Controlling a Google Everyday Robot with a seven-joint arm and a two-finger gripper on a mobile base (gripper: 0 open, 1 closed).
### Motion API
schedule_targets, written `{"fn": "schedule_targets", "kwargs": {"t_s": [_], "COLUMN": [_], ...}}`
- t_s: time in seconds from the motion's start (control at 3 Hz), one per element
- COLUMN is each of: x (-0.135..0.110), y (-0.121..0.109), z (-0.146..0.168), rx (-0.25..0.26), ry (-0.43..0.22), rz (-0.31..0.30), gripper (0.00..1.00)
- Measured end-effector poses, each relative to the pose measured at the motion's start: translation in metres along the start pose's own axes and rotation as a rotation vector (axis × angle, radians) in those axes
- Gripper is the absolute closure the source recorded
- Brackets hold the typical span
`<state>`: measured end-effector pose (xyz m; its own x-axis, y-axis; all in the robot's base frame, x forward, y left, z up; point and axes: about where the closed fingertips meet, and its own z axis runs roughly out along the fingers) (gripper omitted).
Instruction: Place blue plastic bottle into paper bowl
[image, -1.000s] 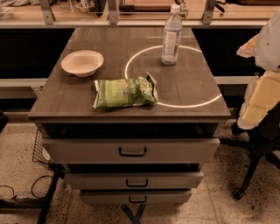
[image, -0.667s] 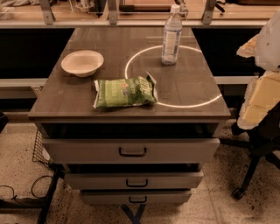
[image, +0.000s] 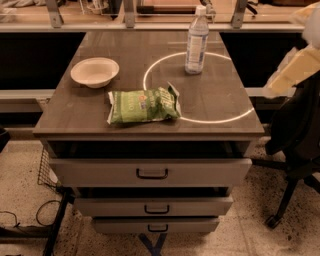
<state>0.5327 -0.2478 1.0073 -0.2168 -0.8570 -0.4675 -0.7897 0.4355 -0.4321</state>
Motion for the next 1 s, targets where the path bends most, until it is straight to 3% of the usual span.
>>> {"fn": "schedule_targets", "kwargs": {"t_s": [0.33, 0.67, 1.0], "x": [-0.017, -0.025, -0.027], "y": [-0.065, -0.108, -0.128], "z": [0.013, 0.032, 0.053], "rx": [0.119, 0.196, 0.227], "ry": [-0.204, -0.414, -0.608], "rz": [0.079, 0.180, 0.291], "gripper": [0.00, 0.00, 0.00]}}
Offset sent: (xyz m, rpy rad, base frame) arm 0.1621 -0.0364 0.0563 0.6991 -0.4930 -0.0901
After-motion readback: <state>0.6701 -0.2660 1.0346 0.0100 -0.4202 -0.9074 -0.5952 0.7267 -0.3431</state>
